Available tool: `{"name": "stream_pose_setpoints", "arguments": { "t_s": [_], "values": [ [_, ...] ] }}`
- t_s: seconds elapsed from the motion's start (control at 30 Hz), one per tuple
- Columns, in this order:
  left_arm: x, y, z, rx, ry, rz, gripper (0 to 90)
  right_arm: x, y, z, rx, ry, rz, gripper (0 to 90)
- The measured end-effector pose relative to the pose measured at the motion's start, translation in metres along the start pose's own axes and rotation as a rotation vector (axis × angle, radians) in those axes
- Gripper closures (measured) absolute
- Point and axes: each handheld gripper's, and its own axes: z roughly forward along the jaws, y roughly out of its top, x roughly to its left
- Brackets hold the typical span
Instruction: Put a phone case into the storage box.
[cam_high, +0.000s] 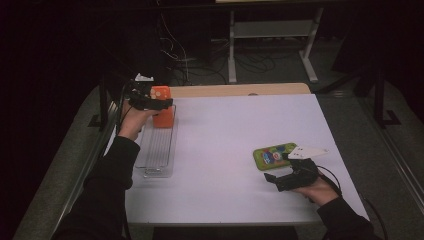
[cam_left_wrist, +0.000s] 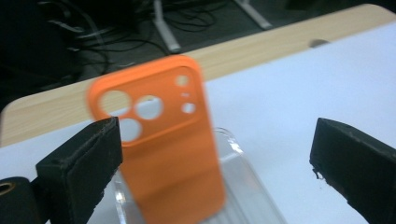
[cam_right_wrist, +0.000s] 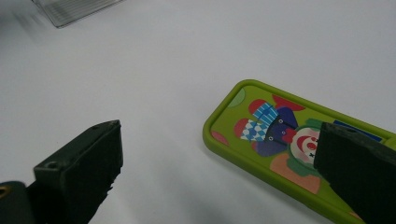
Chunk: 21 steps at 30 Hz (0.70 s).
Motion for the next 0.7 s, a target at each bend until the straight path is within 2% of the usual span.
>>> {"name": "stream_pose_setpoints", "arguments": {
  "t_s": [0.17,0.23,0.3,0.37,0.47,0.57,0.7],
  "values": [
    [-0.020,0.000,-0.010,-0.001,-0.107,0.054,2.3,0.001,-0.001,-0.001,0.005,-0.005,-0.004,0.7],
    [-0.029,0.000,-0.013,-0.007,-0.138,0.073,2.2,0.002,0.000,0.000,0.004,-0.006,-0.009,0.7],
    [-0.040,-0.001,-0.016,-0.009,-0.166,0.088,2.2,0.003,-0.001,-0.001,0.009,-0.005,-0.015,0.7],
    [-0.050,-0.003,-0.019,0.003,-0.193,0.129,2.3,0.005,-0.002,-0.001,0.011,-0.003,-0.013,0.7],
    [-0.065,-0.006,-0.022,0.014,-0.230,0.148,2.3,0.005,-0.002,-0.003,0.006,-0.005,-0.018,0.7],
    [-0.080,-0.010,-0.026,0.011,-0.264,0.186,2.2,0.005,-0.001,-0.003,0.001,-0.002,-0.019,0.7],
    [-0.100,-0.020,-0.027,0.020,-0.318,0.208,2.3,0.005,0.000,-0.002,0.001,0.002,-0.025,0.7]
  ]
}}
